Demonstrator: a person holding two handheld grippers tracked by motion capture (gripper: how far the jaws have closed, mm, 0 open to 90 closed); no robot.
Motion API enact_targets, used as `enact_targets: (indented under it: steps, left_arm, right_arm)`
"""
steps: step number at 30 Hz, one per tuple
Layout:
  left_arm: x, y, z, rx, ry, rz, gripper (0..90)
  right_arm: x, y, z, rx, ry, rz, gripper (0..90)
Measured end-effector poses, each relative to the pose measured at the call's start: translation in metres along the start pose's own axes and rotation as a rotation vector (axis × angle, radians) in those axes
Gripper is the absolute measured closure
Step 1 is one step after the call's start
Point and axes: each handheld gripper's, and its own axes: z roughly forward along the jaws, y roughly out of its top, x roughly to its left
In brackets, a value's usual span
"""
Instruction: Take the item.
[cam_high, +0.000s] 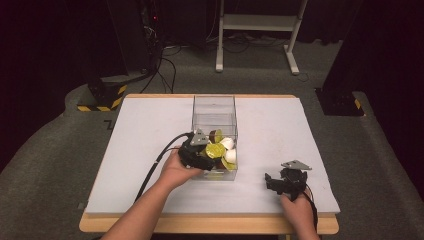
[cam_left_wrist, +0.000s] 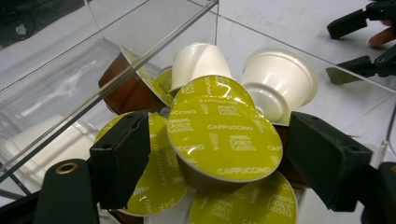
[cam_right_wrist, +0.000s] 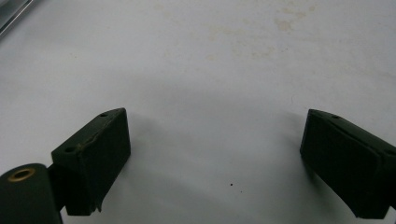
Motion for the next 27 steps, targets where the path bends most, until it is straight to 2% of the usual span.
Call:
enact_targets:
  steps: [6, 8, 9, 10, 11, 12, 13, 27]
  left_arm:
    - [0.0007, -0.0013, -0.001, 0.007, 0.0, 0.015, 30.3]
    - [0.0008, -0.0019, -0.0018, 0.007, -0.008, 0.009, 32.6]
    - [-0.0001, -0.0025, -0.0015, -0.006, -0.014, -0.015, 32.6]
    - [0.0014, -0.0025, -0.0025, 0.002, -0.019, -0.005, 33.6]
    - [0.0017, -0.0032, -0.0036, -0.01, -0.028, -0.022, 35.4]
    - [0.0017, -0.0032, -0.0036, -0.01, -0.028, -0.022, 36.2]
    - [0.0023, -0.0033, -0.0045, -0.008, -0.031, -0.012, 37.2]
    - [0.0028, -0.0055, -0.0074, -0.029, -0.033, -0.005, 38.7]
  right_arm:
    - [0.0, 0.0, 0.0, 0.0, 0.0, 0.0, 8.5]
    - [0.0, -0.0001, 0.0001, -0.002, 0.0, 0.001, 8.4]
    - [0.0, 0.0, 0.0, 0.0, 0.0, 0.0, 8.5]
    - [0.0, 0.0, 0.0001, -0.002, 0.001, 0.001, 8.4]
    - [0.0, 0.0, 0.0001, -0.001, 0.0, 0.001, 8.5]
    - [0.0, 0.0, 0.0001, -0.001, 0.0, 0.001, 8.5]
    - [0.0, 0.0, 0.0001, -0.001, 0.0, 0.001, 8.4]
    - [0.0, -0.0001, 0.0001, -0.001, 0.001, 0.001, 8.5]
